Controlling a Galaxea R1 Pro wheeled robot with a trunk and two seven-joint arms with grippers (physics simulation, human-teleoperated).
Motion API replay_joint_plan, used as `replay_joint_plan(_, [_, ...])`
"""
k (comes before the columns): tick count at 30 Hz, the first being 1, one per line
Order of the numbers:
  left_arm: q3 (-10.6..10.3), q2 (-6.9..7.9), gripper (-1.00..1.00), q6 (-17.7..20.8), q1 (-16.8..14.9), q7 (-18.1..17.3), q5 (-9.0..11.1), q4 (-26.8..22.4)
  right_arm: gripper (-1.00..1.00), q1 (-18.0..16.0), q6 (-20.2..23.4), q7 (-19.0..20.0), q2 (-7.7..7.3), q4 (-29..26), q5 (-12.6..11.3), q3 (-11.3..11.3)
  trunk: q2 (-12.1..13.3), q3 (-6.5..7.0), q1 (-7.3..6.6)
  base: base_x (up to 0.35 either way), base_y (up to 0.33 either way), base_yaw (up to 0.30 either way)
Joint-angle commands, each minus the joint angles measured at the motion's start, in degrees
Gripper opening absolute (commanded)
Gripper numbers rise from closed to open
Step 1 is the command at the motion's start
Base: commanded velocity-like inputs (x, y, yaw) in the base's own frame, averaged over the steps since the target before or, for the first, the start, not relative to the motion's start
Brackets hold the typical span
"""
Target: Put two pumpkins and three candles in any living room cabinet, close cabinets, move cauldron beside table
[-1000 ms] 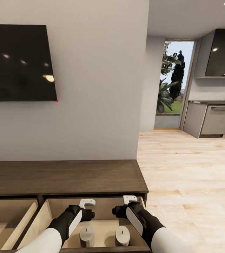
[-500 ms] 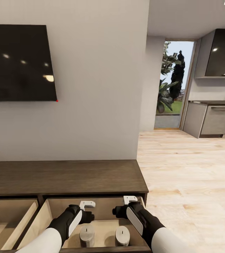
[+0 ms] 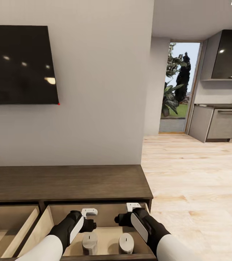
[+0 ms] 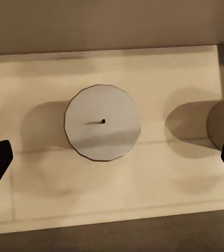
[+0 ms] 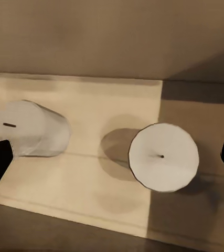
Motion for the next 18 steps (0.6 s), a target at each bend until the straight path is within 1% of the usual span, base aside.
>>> replay_joint_plan(1, [-0.42, 0.06, 1.0, 0.27, -0.02, 0.3, 0.57, -0.44, 1.0, -0.04, 0.2, 0.28, -0.31, -0.09, -0.57, 0.32, -0.01, 0.16, -0.04, 0.0, 0.0, 0.0])
replay_joint_plan(6, [-0.47, 0.07, 1.0, 0.28, -0.02, 0.27, 0.63, -2.75, 1.0, -0.04, 0.27, 1.47, -0.76, -0.09, -0.49, 0.36, 0.05, 1.26, -0.17, 0.0, 0.0, 0.0])
replay_joint_plan(13, [-0.39, 0.07, 1.0, 0.33, -0.02, 0.33, 0.59, -3.06, 1.0, -0.04, 0.33, 1.64, -0.89, -0.09, -0.5, 0.37, 0.2, 2.81, -0.38, 0.0, 0.0, 0.0])
replay_joint_plan(16, [-0.35, 0.07, 1.0, 0.77, -0.02, 0.31, 0.38, -2.78, 1.0, -0.04, 0.34, 1.65, -0.9, -0.06, -0.5, 0.37, 1.4, 3.35, -1.03, 0.0, 0.0, 0.0])
replay_joint_plan(18, [-0.34, 0.09, 1.0, 1.96, -0.02, 0.17, 0.3, -2.7, 1.0, -0.04, 0.38, 1.65, -0.91, -0.03, -0.5, 0.37, 2.21, 3.71, -1.47, 0.0, 0.0, 0.0])
